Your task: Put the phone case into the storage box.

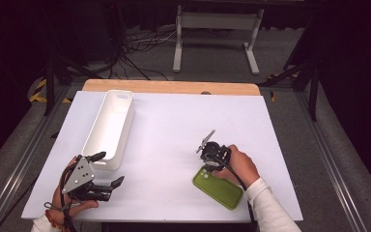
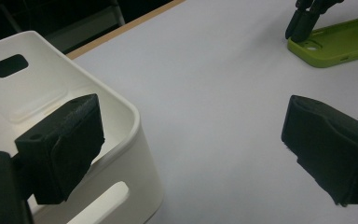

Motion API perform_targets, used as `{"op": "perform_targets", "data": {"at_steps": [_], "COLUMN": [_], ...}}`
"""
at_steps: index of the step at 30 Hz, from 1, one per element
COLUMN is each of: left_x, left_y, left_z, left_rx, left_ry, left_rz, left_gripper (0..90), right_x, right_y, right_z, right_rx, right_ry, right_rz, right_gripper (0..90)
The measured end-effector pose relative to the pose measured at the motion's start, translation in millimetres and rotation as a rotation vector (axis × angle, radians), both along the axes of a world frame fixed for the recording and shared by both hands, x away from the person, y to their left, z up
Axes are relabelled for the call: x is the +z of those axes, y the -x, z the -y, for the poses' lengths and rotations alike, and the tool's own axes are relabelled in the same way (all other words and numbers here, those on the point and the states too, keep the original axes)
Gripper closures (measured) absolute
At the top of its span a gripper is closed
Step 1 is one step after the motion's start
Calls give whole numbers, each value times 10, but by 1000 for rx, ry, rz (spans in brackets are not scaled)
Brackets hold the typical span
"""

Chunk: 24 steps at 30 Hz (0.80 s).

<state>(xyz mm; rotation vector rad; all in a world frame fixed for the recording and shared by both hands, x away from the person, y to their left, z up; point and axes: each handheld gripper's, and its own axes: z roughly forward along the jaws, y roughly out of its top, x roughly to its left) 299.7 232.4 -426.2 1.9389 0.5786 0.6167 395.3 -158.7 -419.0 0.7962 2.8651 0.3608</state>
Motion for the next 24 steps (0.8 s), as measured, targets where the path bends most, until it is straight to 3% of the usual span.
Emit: {"op": "perform_targets", "data": {"at_steps": [4,13,18,24], "left_x": [-3,-8,-11,-10], "left_y": [3,6,1,0], "left_z": [0,18,15,16], "left_rx": [-9,-23,-20,-18], "left_ry": [-1,-9,-13,-18], "left_rz": [-4,-1,-5,-3], "left_gripper": [66,72,72,72], "right_x": [-3,-5,-5,-3], "right_y": [-12,-32,-17,-1], "right_z": [-14,-118,-122,-81], "right_rx": [0,10,18,5], "right_ry": [12,103,105,74], "right_rz": [-7,-19,-8,3], "right_gripper": [863,864,874,880]}}
